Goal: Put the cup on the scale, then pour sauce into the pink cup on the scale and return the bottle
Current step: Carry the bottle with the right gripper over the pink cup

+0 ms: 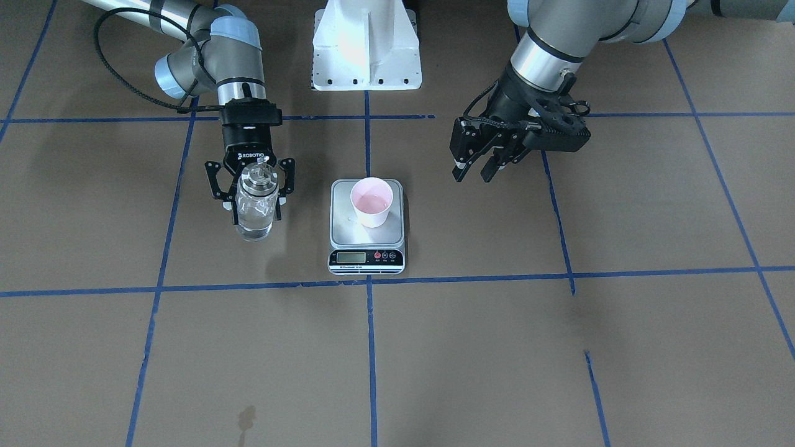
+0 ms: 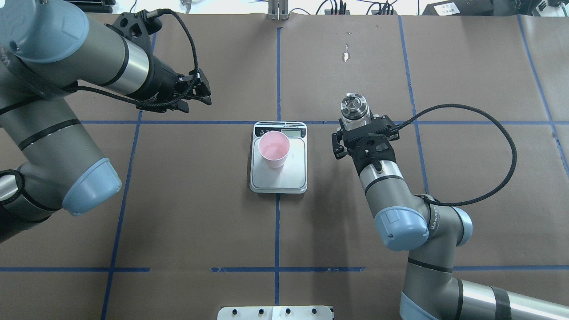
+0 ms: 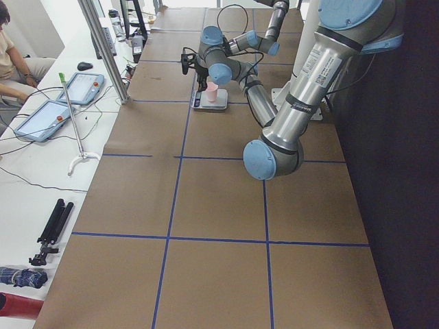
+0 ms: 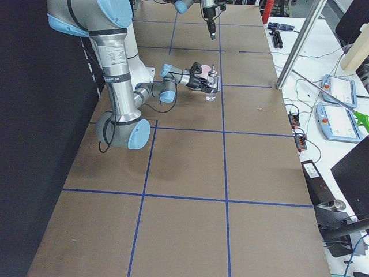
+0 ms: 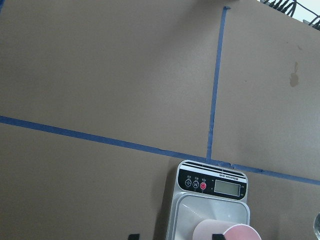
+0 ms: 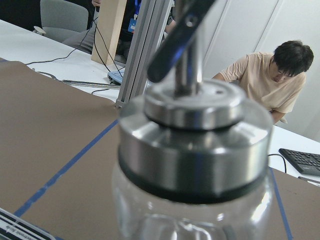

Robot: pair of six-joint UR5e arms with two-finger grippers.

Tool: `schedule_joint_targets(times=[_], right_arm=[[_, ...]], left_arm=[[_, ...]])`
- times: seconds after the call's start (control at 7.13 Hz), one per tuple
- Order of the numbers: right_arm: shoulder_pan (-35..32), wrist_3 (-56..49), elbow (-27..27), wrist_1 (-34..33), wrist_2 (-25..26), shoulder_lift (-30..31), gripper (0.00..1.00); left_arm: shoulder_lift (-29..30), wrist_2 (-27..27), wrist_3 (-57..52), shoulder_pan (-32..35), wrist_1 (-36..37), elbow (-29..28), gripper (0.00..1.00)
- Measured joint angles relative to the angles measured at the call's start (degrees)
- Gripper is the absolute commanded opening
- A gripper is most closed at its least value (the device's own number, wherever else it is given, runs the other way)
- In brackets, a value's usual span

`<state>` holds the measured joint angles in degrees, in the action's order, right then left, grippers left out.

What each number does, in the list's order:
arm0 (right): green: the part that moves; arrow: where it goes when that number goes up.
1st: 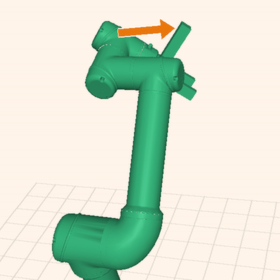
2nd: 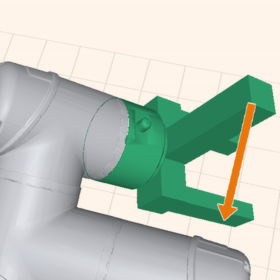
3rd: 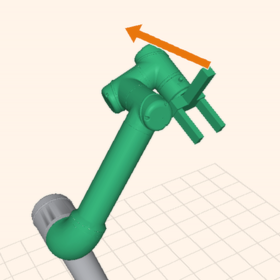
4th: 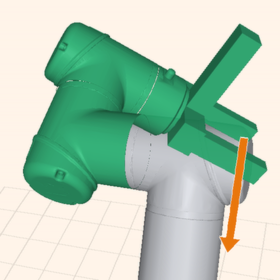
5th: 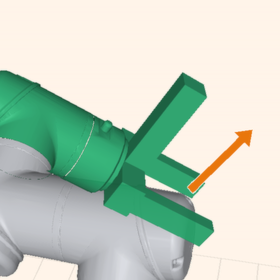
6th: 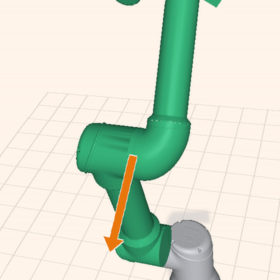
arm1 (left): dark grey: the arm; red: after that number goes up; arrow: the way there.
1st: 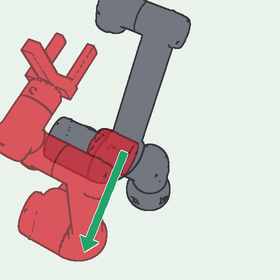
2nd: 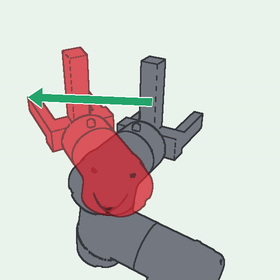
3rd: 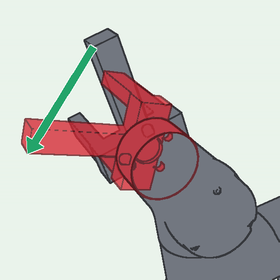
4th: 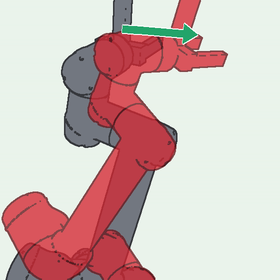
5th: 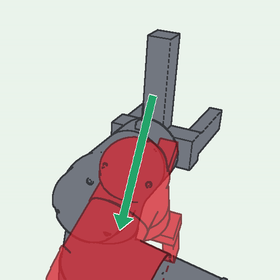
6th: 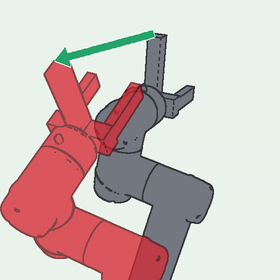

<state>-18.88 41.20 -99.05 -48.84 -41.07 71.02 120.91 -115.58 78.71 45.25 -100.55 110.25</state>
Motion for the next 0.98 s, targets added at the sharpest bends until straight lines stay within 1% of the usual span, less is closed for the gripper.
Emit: schedule_joint_targets(times=[0.14,0.28,0.56,0.7,0.84,0.98], right_arm=[[0.15,-1.28,-0.27,-1.26,0.33,-0.6,0.0],[0.36,-1.79,-0.42,-6.16,0.89,-2.03,0.0],[0.63,-2.26,-2.38,-23.89,1.26,-6.74,0.0],[0.79,-2.71,-3.22,-30.59,1.3,-7.85,0.0],[0.96,-4.57,-3.34,-36.07,2.39,-8.63,0.0],[1.17,-8.97,-3.23,-40.03,4.9,-9.15,0.0]], left_arm=[[-0.03,0.0,-0.1,-0.04,0.0,-0.05,0.57],[-0.04,0.0,-0.2,-0.04,0.0,-0.07,0.57],[-0.06,0.0,-0.3,0.12,0.0,0.01,0.57],[-0.21,0.0,-0.33,0.21,0.0,0.06,0.57],[-0.5,0.0,-0.37,0.24,0.0,0.17,0.56],[-0.67,0.0,-0.39,0.27,0.0,0.31,0.56]])
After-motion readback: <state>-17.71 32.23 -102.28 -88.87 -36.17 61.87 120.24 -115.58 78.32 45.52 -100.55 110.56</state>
